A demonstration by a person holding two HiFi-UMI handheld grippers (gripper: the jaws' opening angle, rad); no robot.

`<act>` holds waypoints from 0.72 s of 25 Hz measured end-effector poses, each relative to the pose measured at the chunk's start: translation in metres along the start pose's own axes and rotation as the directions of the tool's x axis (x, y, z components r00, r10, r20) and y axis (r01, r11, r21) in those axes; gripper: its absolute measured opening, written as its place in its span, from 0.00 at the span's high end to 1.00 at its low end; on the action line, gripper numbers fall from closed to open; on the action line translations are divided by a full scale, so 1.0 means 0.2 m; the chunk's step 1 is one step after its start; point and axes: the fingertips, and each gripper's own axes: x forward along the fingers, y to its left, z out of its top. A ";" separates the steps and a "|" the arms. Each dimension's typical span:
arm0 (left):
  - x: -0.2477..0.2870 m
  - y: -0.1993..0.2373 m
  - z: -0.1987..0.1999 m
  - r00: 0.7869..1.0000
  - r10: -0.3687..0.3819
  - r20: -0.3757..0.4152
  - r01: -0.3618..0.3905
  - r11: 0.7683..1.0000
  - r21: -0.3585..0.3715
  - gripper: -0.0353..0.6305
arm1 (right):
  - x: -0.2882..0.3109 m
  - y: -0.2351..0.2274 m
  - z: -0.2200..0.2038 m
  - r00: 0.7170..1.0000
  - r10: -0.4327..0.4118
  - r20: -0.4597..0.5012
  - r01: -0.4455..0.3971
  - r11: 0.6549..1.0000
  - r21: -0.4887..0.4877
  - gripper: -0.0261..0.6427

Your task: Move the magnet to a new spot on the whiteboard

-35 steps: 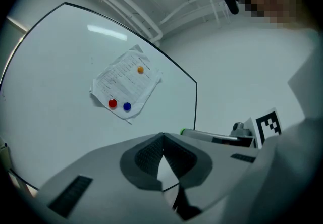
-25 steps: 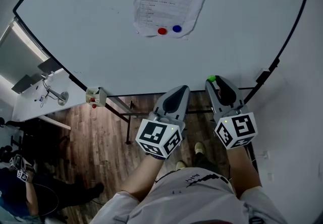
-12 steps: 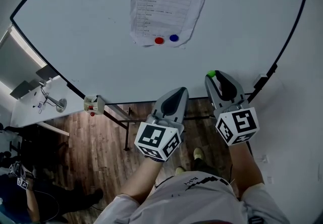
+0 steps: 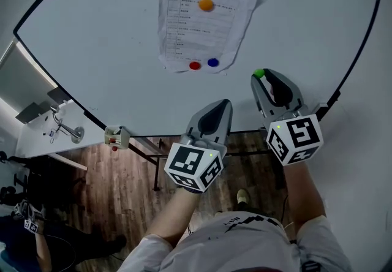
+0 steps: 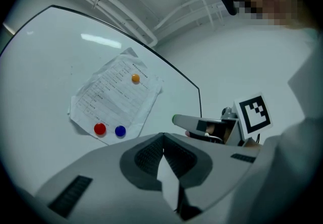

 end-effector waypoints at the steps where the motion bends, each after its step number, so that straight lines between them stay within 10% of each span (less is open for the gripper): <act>1: 0.02 0.01 0.02 1.000 0.001 0.007 -0.001 1.000 0.004 0.93 | 0.03 -0.02 0.03 1.000 0.002 0.006 -0.001 1.000 -0.007 0.78; 18: 0.28 0.05 0.27 0.998 -0.021 0.063 0.017 0.998 0.063 0.93 | 0.39 -0.21 0.37 0.996 -0.032 0.080 0.042 0.991 -0.126 0.78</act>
